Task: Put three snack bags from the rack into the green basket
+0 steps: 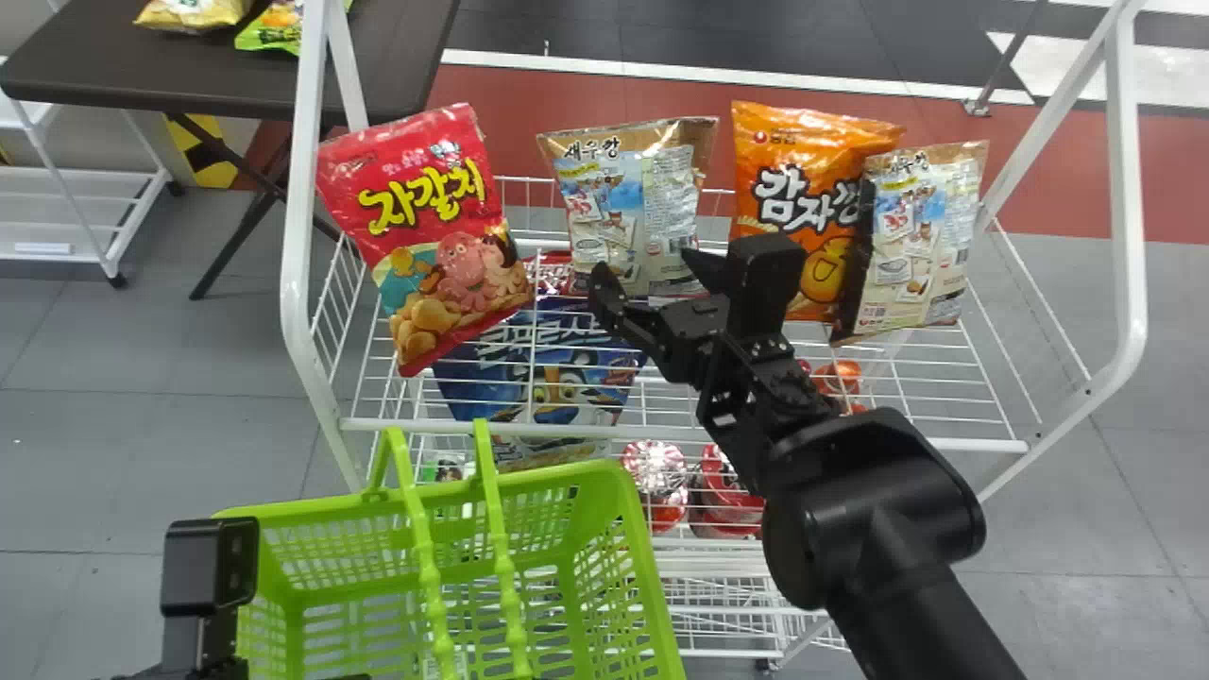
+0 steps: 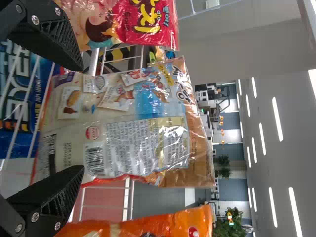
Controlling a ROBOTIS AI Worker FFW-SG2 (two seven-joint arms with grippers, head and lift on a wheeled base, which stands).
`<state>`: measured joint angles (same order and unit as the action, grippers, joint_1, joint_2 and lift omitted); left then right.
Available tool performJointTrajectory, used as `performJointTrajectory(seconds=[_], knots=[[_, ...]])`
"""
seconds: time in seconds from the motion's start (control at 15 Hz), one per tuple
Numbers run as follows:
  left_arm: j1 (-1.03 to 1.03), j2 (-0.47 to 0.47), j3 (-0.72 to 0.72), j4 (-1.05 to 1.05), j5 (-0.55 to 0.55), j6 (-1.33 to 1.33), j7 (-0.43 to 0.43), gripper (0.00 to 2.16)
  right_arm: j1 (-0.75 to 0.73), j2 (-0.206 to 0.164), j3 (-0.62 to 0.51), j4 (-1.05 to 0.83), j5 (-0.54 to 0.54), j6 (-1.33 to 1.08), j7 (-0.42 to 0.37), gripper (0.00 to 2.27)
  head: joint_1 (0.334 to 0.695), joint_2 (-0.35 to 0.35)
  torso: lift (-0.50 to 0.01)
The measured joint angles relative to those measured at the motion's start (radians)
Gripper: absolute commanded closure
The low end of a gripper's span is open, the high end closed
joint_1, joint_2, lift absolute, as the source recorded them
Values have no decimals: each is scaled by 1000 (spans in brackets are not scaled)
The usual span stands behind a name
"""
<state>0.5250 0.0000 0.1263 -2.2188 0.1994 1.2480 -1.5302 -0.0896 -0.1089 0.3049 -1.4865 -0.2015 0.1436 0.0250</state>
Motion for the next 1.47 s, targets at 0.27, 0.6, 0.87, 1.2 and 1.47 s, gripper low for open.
performJointTrajectory(seconds=[0.27,0.6,0.87,1.2,1.47], knots=[[2,0,2,0,0,0,-3,2148,-120,37,38,144,31,-35,-19,414,695,-37,0],[7,0,4,3,0,0,-7,2145,-189,52,68,231,65,12,-22,2044,695,-18,0],[8,0,5,4,1,0,-8,2148,-192,49,63,221,75,87,-12,2240,695,-23,0],[12,0,8,3,3,0,-11,2145,-110,35,33,74,76,116,-10,2240,695,-31,0],[13,0,7,2,3,0,-11,2145,-5,10,-2,-117,65,185,-10,2240,695,-48,0]])
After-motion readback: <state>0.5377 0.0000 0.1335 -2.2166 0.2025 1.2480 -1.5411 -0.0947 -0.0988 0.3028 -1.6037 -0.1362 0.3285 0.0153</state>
